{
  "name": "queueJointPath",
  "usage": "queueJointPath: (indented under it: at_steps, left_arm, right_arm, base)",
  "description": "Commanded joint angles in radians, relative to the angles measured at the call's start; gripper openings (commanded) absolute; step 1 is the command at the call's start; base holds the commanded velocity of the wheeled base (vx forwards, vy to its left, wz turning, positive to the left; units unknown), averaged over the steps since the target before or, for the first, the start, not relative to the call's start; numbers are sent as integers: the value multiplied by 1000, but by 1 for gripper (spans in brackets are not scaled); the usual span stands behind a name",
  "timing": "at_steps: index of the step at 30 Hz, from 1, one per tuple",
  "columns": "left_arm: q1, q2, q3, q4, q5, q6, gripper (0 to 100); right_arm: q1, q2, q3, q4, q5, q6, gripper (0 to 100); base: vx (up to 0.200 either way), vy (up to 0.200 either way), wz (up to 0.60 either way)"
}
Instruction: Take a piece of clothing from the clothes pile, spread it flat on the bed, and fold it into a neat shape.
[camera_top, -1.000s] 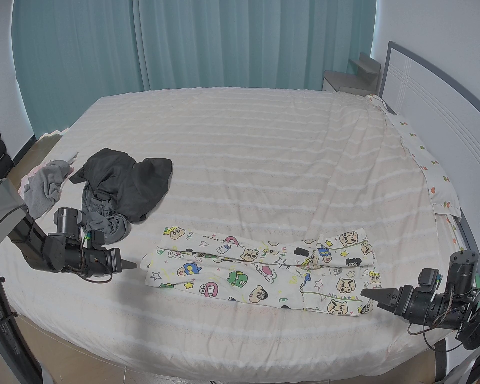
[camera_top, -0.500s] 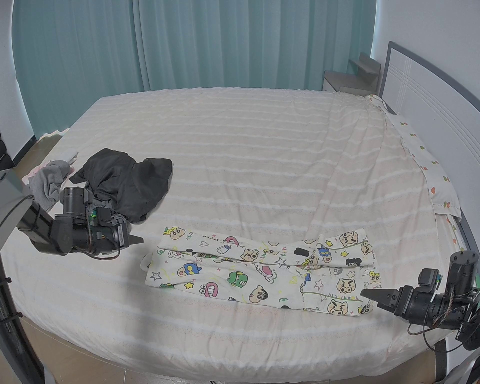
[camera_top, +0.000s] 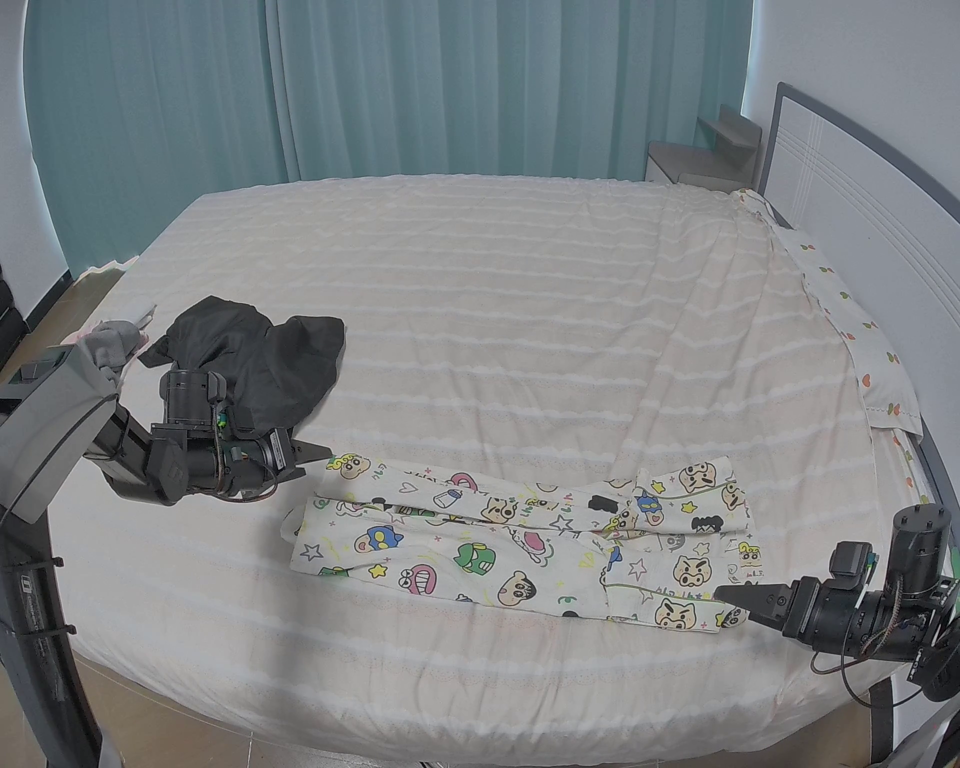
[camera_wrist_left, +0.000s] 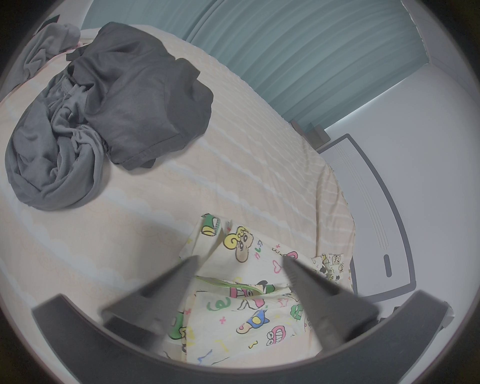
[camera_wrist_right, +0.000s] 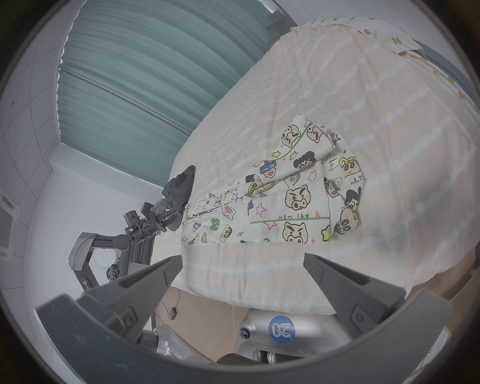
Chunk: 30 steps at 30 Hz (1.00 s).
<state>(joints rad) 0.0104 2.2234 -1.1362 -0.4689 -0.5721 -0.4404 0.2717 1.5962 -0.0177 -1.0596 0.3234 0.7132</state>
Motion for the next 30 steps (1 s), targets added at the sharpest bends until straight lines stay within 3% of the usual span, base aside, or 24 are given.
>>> queueJointPath:
  at_steps: [1, 17, 18, 30]
  left_arm:
    - [0, 28, -8, -2, 0, -1, 100]
    - [-21, 108, -43, -46, 6, -15, 100]
    - [-24, 113, -50, -46, 11, -26, 0]
    - [-30, 131, -76, -48, 35, -61, 0]
  right_arm:
    - [1, 7, 18, 0, 0, 0, 100]
    - [3, 7, 18, 1, 0, 2, 100]
    - [3, 7, 18, 1, 0, 2, 100]
    - [4, 15, 18, 1, 0, 3, 100]
  base:
    - [0, 0, 0]
    - [0, 0, 0]
    - [0, 0, 0]
    - [0, 0, 0]
